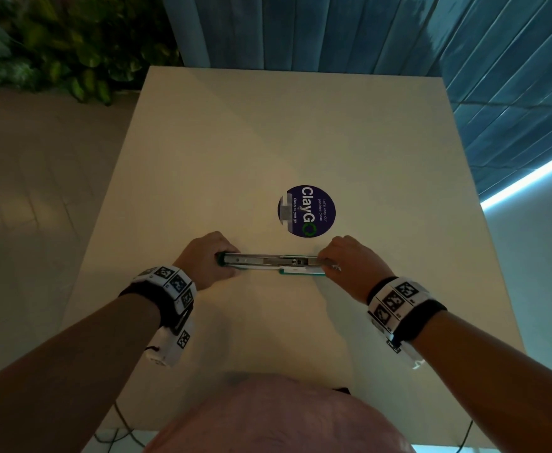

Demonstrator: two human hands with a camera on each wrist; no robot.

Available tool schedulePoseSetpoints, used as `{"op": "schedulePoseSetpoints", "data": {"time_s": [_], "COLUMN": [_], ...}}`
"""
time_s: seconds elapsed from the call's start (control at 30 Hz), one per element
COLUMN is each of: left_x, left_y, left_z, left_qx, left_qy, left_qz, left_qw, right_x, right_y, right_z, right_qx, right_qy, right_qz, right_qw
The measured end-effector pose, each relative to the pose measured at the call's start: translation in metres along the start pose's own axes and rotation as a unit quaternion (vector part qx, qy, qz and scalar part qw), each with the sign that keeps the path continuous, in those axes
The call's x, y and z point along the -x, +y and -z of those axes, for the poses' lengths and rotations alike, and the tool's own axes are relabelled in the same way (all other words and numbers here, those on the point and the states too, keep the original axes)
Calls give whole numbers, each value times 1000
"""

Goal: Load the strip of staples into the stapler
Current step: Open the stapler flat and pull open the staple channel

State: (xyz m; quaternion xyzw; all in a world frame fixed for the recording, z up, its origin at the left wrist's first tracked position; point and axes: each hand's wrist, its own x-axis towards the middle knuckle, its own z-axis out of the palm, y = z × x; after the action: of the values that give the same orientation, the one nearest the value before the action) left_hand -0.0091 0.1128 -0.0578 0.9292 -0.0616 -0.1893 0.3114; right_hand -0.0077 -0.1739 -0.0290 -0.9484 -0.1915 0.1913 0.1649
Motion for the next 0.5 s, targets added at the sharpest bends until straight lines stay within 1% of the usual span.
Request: {"op": "schedulePoseSetpoints", "data": {"time_s": [0.2, 0.4, 0.5], "left_x": [0, 0, 0], "left_y": [0, 1, 1], "left_z": [1, 1, 1], "left_qx": [-2, -14, -22], "left_qy": [-4, -2, 2], "left_qz": [-3, -12, -16], "left_qw": [1000, 1000, 1000], "right_x": [2, 5, 11], "right_y": [1, 11, 16], "right_z": [5, -2, -12], "right_qx": [-15, -53, -95], "right_qy": [-15, -4, 2], "right_qz": [-7, -52, -70], "right_qw": [1000, 997, 993]}}
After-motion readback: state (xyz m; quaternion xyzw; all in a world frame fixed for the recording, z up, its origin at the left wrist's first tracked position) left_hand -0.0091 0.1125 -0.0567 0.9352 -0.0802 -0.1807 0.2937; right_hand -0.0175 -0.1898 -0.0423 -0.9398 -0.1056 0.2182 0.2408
